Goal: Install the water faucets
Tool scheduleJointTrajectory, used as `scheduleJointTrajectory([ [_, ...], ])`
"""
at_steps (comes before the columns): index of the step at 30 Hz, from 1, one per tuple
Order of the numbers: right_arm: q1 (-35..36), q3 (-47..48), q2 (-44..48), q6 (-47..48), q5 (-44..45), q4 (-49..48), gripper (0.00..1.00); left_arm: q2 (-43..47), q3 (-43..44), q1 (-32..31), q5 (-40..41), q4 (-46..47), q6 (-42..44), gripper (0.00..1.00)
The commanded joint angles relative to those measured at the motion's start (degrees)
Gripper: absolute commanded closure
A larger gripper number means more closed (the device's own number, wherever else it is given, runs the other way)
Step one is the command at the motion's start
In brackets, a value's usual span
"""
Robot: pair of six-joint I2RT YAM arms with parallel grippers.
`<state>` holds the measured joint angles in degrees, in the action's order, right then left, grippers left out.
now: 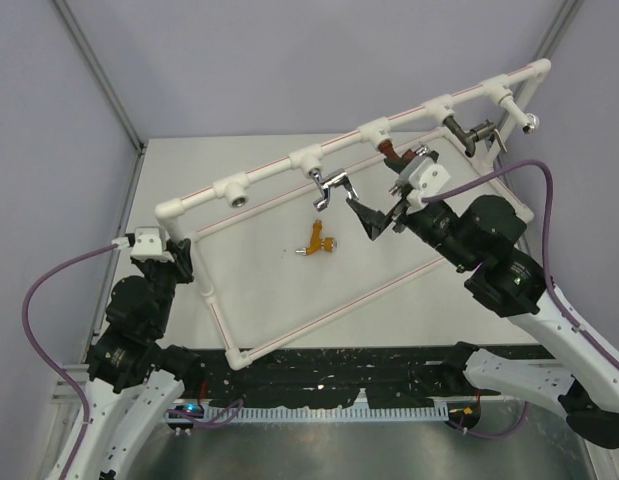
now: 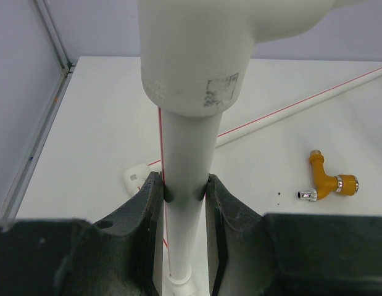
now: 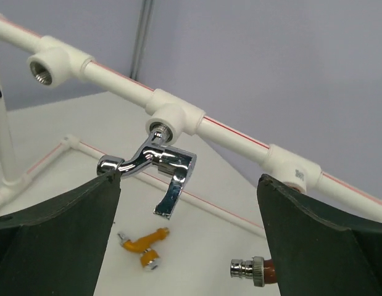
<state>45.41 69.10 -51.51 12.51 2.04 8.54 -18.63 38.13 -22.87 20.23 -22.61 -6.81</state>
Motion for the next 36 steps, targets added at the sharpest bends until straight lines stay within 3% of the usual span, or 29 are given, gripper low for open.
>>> scheduleJointTrajectory([
  [1,4.9,2.5,-0.6,34.0,-4.0,8.7,0.05,-2.0,0.0,-0.8,-4.7,-4.3,-1.1,1.0],
  [7,19.3,1.3,-3.9,57.5,19.7,5.6,0.05,-2.2,-0.1,-0.8,-4.2,-4.5,-0.9,1.0],
  [9,20.8,-0.1,-4.9,62.3,22.9,2.5,0.05,-2.2,0.0,-0.8,-4.3,-4.4,-0.9,1.0],
  [17,21.0,-4.1,-10.1,74.5,26.9,-10.8,0.0,-1.8,-0.1,-0.8,-4.5,-4.4,-0.9,1.0],
  [19,21.1,-4.6,-11.6,76.5,27.0,-13.4,0.08,-1.7,-0.1,-0.8,-4.5,-4.4,-0.9,1.0],
  [29,18.9,-5.6,-16.0,82.1,27.0,-20.5,0.28,-1.3,-0.1,-0.9,-4.7,-4.4,-0.9,1.0],
  [33,18.2,-6.4,-17.8,83.1,27.6,-22.8,0.3,-1.2,-0.1,-0.8,-4.7,-4.4,-0.9,1.0],
  [36,17.6,-8.2,-19.1,84.3,27.7,-26.9,0.4,-1.2,-0.1,-0.8,-4.7,-4.4,-0.9,1.0],
])
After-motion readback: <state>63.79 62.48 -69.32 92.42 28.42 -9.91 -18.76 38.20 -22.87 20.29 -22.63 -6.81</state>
